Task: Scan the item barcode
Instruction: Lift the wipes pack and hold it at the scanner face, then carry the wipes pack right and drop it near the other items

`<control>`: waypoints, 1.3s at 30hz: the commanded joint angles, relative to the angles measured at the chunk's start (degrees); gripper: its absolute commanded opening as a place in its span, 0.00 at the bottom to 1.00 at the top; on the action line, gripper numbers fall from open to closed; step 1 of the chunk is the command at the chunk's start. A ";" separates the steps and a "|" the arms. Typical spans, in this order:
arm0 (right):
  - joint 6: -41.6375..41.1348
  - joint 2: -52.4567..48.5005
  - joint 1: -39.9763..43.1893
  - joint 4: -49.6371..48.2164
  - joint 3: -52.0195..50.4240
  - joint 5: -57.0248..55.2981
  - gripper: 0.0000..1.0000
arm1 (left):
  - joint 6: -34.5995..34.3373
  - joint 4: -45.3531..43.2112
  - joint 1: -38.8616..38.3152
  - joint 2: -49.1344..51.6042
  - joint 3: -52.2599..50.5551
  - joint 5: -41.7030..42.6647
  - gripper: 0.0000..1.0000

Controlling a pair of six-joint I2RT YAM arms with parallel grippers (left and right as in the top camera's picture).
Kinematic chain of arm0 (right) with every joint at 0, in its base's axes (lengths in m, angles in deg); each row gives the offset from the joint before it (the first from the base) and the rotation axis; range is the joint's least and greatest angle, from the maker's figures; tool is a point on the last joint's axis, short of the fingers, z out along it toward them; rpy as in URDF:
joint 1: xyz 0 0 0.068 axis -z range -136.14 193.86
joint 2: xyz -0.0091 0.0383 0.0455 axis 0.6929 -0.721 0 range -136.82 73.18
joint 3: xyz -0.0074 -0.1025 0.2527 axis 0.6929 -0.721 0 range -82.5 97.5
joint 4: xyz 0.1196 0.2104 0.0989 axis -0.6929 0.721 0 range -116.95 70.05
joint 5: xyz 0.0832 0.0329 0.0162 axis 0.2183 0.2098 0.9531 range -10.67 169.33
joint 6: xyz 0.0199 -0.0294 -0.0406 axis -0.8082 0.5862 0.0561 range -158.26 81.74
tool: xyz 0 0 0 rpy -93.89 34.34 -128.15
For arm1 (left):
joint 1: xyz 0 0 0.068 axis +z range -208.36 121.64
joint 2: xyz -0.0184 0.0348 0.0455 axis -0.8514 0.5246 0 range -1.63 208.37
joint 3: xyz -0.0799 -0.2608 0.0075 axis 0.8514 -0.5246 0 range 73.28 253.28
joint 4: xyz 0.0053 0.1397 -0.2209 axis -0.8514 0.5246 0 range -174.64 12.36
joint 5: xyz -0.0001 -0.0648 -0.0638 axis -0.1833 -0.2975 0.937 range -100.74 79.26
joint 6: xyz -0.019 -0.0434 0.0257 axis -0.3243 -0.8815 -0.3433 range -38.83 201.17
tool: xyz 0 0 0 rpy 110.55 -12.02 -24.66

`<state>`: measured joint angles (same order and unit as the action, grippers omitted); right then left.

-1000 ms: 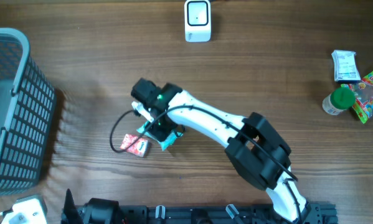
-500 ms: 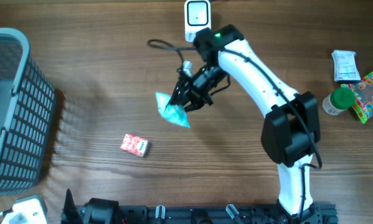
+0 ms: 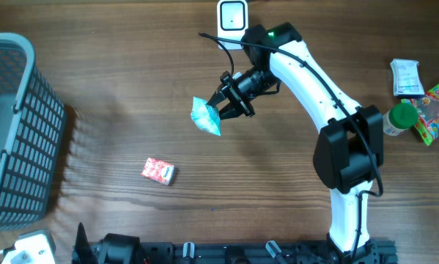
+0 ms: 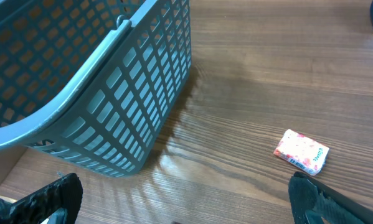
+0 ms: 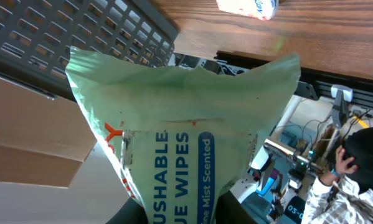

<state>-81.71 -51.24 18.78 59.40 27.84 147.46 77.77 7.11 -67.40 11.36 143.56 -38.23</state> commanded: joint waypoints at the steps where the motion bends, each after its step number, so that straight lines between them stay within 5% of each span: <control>1: 5.11 0.24 -0.22 -0.55 0.42 -1.84 0.04 | -0.50 -0.11 0.15 -0.59 -0.11 0.46 1.00; 5: 9.20 0.31 -0.11 -8.83 1.09 -26.53 0.04 | -0.50 -0.11 0.15 -0.59 -0.11 0.46 1.00; 10: 9.27 0.46 0.00 -16.59 7.76 -38.64 0.04 | -0.50 -0.11 0.15 -0.57 -0.11 0.46 1.00; 14: 16.63 0.46 -0.02 -37.16 9.22 -42.18 0.04 | -0.50 -0.11 0.15 -0.59 -0.11 0.46 1.00; 19: 14.12 0.07 0.00 -53.81 9.20 -63.34 0.05 | -0.50 -0.11 0.15 -0.57 -0.11 0.46 1.00; 28: 9.75 -13.14 2.73 -79.56 9.22 -70.01 0.05 | -0.50 -0.11 0.15 -0.59 -0.11 0.46 1.00; 39: 7.26 -16.06 5.77 -79.97 9.22 -70.69 0.05 | -0.50 -0.11 0.15 -0.59 -0.11 0.46 1.00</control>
<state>-73.60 -67.74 25.49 -20.77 36.15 77.72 77.77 7.11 -67.40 11.36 143.56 -38.23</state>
